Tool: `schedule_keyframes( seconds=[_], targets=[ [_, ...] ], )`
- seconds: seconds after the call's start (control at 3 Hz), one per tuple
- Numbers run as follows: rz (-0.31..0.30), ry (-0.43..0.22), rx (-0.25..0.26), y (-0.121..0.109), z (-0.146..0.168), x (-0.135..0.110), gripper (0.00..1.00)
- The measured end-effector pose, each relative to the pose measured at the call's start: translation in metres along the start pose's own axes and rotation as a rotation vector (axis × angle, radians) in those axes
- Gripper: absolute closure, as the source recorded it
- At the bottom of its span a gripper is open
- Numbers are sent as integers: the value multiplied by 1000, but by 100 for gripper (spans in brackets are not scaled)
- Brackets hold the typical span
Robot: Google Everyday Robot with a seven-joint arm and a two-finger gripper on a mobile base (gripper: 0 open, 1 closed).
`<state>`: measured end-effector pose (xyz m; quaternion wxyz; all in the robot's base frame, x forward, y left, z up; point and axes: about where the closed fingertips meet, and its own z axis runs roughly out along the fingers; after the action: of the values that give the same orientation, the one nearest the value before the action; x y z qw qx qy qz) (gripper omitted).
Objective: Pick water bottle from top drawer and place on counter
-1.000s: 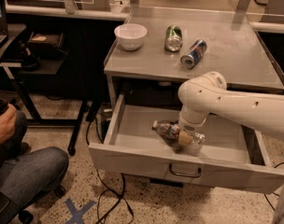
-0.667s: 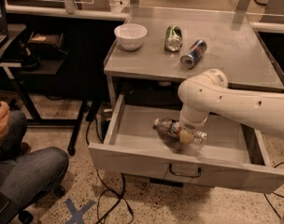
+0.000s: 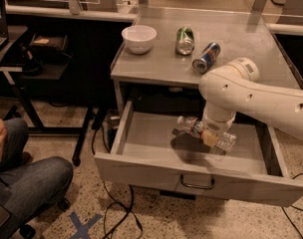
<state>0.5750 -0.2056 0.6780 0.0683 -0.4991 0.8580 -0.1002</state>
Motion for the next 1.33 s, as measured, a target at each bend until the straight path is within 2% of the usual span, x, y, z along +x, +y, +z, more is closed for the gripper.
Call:
schedule_keyframes(
  seconds=[0.67,1.0,1.33],
  targets=[
    [106,102,42,-12,-43,54,100],
    [150,99,75,-18,-72,79,100],
    [150,99,76,-18,-73,80,100]
  ],
)
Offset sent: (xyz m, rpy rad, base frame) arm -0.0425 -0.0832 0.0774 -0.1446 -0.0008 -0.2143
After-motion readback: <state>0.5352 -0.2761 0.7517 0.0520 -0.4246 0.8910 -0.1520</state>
